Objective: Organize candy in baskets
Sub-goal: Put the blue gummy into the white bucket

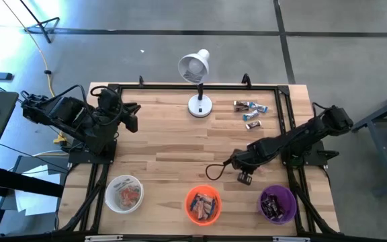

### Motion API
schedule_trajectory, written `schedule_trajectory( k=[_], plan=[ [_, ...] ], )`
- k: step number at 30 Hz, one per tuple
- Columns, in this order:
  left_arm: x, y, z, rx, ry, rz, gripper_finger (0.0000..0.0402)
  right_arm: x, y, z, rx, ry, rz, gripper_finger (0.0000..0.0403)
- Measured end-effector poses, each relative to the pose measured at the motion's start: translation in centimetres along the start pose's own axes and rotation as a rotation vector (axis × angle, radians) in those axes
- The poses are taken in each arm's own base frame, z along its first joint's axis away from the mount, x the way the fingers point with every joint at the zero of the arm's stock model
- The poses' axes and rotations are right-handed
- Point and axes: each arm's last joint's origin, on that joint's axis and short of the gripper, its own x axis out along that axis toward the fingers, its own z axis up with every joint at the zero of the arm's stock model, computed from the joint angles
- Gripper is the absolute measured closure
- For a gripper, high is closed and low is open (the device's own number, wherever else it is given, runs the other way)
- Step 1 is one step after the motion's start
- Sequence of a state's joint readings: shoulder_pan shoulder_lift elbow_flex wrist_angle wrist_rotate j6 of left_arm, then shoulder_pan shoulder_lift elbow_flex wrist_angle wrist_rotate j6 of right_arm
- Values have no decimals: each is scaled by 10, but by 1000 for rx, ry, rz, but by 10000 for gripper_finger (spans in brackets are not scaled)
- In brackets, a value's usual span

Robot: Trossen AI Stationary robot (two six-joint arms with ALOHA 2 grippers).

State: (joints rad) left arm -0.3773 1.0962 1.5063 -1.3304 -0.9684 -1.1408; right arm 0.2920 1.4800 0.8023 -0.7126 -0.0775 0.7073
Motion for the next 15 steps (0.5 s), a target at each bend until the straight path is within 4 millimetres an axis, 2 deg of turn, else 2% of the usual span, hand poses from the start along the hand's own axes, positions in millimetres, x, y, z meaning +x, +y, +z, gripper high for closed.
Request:
schedule_trajectory(
  k=[8,15],
  plan=[
    [0,-1,-2,5,74,-33,337,-23,6,8,-14,-20,-96,403],
    [-2,-2,-5,60,137,-68,337,-57,23,27,51,-139,-76,403]
  ],
)
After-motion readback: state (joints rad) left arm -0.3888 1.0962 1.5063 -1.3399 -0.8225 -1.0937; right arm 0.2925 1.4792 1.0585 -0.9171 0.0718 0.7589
